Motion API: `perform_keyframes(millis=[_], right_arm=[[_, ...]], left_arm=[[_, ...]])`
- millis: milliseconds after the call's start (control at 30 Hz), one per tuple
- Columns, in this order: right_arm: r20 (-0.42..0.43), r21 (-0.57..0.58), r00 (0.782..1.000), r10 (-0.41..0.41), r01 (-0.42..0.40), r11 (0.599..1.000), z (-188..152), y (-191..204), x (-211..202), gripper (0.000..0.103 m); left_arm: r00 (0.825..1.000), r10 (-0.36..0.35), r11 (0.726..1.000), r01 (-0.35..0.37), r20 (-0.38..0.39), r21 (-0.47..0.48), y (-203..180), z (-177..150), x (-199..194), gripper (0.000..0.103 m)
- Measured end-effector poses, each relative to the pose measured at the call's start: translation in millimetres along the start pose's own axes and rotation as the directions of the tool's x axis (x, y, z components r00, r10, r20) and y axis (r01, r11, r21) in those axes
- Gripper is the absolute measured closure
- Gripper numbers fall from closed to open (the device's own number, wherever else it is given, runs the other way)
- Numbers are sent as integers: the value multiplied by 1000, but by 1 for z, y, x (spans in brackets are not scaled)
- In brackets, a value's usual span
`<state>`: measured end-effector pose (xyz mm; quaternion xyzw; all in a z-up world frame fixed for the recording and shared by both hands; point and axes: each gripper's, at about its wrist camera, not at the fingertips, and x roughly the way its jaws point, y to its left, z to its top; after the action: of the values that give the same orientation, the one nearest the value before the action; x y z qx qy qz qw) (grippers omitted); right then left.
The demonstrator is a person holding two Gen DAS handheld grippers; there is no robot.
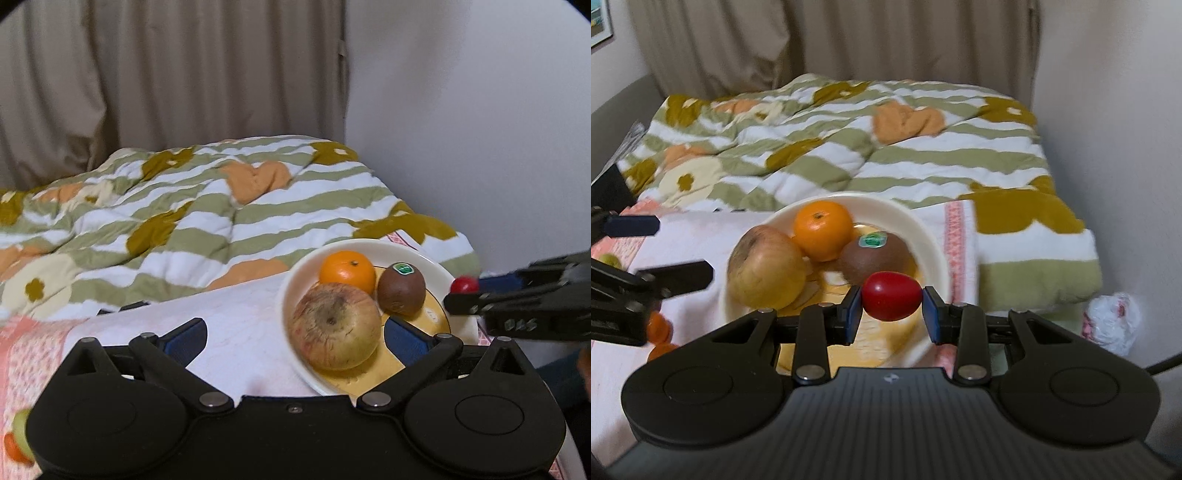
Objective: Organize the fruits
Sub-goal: 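Carry the apple and red tomato into the white bowl and release both, then withdraw both tools from the bowl toward the remaining fruits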
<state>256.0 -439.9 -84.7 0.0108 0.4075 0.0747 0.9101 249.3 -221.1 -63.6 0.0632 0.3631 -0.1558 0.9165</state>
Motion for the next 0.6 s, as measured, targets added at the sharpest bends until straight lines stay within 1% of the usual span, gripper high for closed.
perform_keyframes(millis=[233,467,500,533,567,600], right_arm=[[-46,-67,998,43,-46,997,-10,27,29,53],[-57,-79,997,47,-52,996,-17,32,45,51],[-50,-86,998,47,-51,995,-18,32,44,48],[-40,-98,999,37,-41,994,-18,33,42,36],[-35,-110,999,28,-32,993,-19,34,39,22],[-23,-120,1000,18,-21,993,-19,35,36,16]], left_arm=[[999,42,997,-42,4,-66,16,-13,-21,0],[998,60,994,-60,5,-96,24,-23,-31,0],[998,62,993,-61,6,-99,24,-24,-32,0],[998,63,993,-62,8,-101,24,-25,-34,0],[998,64,993,-63,9,-103,23,-25,-35,0],[998,64,993,-63,12,-104,23,-25,-36,0]])
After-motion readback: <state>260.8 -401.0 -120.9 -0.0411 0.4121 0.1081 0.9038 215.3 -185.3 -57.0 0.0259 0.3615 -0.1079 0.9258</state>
